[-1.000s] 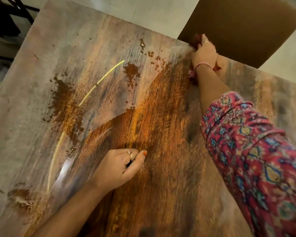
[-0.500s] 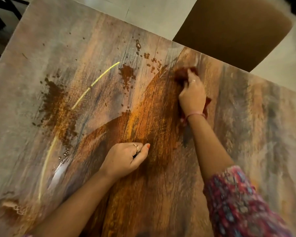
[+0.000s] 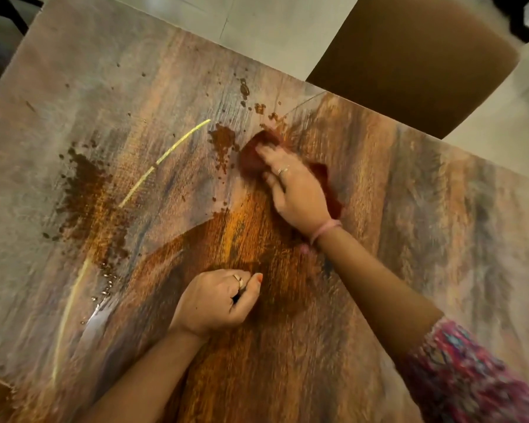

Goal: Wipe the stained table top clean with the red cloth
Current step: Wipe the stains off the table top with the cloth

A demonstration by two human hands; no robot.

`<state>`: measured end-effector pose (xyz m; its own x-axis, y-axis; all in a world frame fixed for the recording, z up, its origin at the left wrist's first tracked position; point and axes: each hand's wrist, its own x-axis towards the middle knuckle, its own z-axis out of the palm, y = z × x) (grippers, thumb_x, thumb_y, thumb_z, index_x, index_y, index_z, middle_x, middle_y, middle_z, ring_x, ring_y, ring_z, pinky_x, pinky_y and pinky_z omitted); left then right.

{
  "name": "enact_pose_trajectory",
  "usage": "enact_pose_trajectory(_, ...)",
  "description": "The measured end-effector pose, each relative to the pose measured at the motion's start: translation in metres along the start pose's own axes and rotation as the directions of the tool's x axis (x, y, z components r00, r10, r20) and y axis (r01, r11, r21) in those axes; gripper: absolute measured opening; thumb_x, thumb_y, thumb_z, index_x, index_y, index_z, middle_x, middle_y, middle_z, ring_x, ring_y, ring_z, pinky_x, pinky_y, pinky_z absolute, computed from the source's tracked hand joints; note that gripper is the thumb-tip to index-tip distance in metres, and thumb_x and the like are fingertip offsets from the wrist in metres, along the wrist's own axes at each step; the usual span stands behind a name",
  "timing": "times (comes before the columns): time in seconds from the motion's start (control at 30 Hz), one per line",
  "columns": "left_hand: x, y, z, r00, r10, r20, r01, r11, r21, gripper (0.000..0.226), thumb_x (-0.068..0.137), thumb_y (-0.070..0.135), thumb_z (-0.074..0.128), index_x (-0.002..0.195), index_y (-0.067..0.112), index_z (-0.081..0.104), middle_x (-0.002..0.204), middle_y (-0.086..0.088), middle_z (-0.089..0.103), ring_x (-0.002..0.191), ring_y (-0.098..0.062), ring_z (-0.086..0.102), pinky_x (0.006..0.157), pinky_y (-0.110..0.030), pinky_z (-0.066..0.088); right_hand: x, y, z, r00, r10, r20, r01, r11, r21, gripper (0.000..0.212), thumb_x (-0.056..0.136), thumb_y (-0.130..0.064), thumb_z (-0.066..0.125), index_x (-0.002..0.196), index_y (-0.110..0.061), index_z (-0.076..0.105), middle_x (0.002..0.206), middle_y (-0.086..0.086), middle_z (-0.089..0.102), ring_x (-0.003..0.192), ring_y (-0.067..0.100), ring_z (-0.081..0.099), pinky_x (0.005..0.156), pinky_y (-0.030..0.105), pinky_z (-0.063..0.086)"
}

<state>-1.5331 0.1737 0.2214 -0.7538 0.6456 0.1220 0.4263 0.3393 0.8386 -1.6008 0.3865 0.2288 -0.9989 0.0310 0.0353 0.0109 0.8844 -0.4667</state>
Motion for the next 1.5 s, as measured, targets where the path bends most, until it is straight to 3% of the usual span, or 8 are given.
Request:
enact_pose_trajectory(0.1, 0.000, 0.002, -0.001, 1.000, 0.000, 0.006, 0.000, 1.000, 0.008, 0.047, 0.094, 0.027, 0.045, 0.049, 0.015, 0.044, 0.045, 0.008, 0.041, 0.041, -0.007, 0.039, 0.040, -0.029, 0.036, -0.001, 0.014, -0.015, 0.978, -0.149, 0.145, 0.148, 0.989, 0.019, 0.046, 0.095, -0.011, 0.048, 0.141, -0.015, 0.044, 0.143, 0.004, 0.049, 0.136, 0.019, 0.039, 0.117, 0.030, 0.023)
enact_pose_trajectory(0.23, -0.001, 0.002, 0.001, 1.000, 0.003, -0.004, -0.003, 0.999, 0.036, 0.048, 0.095, 0.028, 0.044, 0.049, 0.014, 0.042, 0.045, 0.005, 0.041, 0.040, -0.011, 0.039, 0.039, -0.034, 0.036, 0.075, 0.063, -0.041, 0.932, 0.348, -0.099, -0.346, 0.937, 0.043, 0.045, 0.097, -0.016, 0.046, 0.142, -0.019, 0.043, 0.140, 0.002, 0.052, 0.120, 0.013, 0.051, 0.101, -0.002, 0.024)
enact_pose_trajectory(0.4, -0.001, 0.004, 0.000, 1.000, -0.027, 0.008, 0.027, 0.999, 0.030, 0.047, 0.095, 0.029, 0.043, 0.050, 0.015, 0.039, 0.045, 0.005, 0.038, 0.040, -0.012, 0.039, 0.040, -0.033, 0.035, 0.129, 0.075, -0.043, 0.750, 0.609, -0.256, -0.620, 0.783, 0.046, 0.046, 0.100, -0.022, 0.035, 0.145, -0.022, 0.037, 0.140, 0.003, 0.050, 0.129, 0.022, 0.045, 0.107, 0.031, 0.033)
enact_pose_trajectory(0.67, 0.002, 0.004, 0.000, 0.999, -0.020, 0.046, 0.017, 0.998, 0.060, 0.042, 0.094, 0.029, 0.042, 0.053, 0.024, 0.036, 0.049, 0.014, 0.035, 0.046, -0.001, 0.033, 0.048, -0.015, 0.027, -0.031, -0.012, 0.010, 0.983, 0.080, -0.166, -0.099, 0.989, -0.107, 0.046, 0.095, -0.011, 0.047, 0.140, -0.011, 0.045, 0.137, 0.010, 0.053, 0.130, 0.025, 0.046, 0.114, 0.037, 0.032)
enact_pose_trajectory(0.87, 0.000, 0.005, -0.001, 0.999, -0.027, 0.043, 0.025, 0.998, 0.058, 0.046, 0.095, 0.031, 0.039, 0.051, 0.018, 0.038, 0.048, 0.012, 0.038, 0.044, -0.003, 0.037, 0.045, -0.020, 0.031, 0.067, 0.034, -0.021, 0.930, 0.324, -0.175, -0.328, 0.945, 0.010, 0.044, 0.098, -0.017, 0.042, 0.142, -0.015, 0.042, 0.141, 0.002, 0.049, 0.132, 0.015, 0.042, 0.110, 0.020, 0.023)
enact_pose_trajectory(1.07, -0.001, 0.005, 0.000, 0.999, -0.041, 0.029, 0.040, 0.998, 0.042, 0.050, 0.095, 0.032, 0.039, 0.049, 0.014, 0.042, 0.045, 0.005, 0.041, 0.042, -0.010, 0.041, 0.043, -0.030, 0.035, 0.152, 0.067, -0.047, 0.792, 0.596, -0.130, -0.603, 0.798, -0.013, 0.040, 0.098, -0.028, 0.033, 0.135, -0.016, 0.046, 0.130, 0.010, 0.057, 0.121, 0.030, 0.052, 0.100, 0.036, 0.039)
enact_pose_trajectory(1.33, 0.000, 0.004, 0.000, 0.999, -0.043, 0.024, 0.042, 0.998, 0.042, 0.050, 0.096, 0.032, 0.039, 0.050, 0.013, 0.047, 0.046, 0.005, 0.045, 0.043, -0.010, 0.044, 0.044, -0.034, 0.039, -0.002, -0.012, 0.010, 0.997, 0.007, -0.076, -0.009, 1.000, -0.023, 0.048, 0.095, -0.014, 0.045, 0.142, -0.013, 0.042, 0.140, 0.007, 0.050, 0.132, 0.021, 0.042, 0.115, 0.034, 0.028)
enact_pose_trajectory(1.5, -0.002, 0.005, 0.000, 0.997, -0.078, 0.022, 0.078, 0.997, 0.026, 0.053, 0.096, 0.035, 0.036, 0.052, 0.011, 0.053, 0.049, 0.003, 0.051, 0.046, -0.012, 0.051, 0.047, -0.037, 0.042, 0.024, 0.009, -0.009, 0.994, 0.098, -0.050, -0.093, 0.991, 0.100, 0.048, 0.095, -0.012, 0.047, 0.142, -0.015, 0.043, 0.142, 0.003, 0.049, 0.134, 0.017, 0.040, 0.117, 0.031, 0.024)
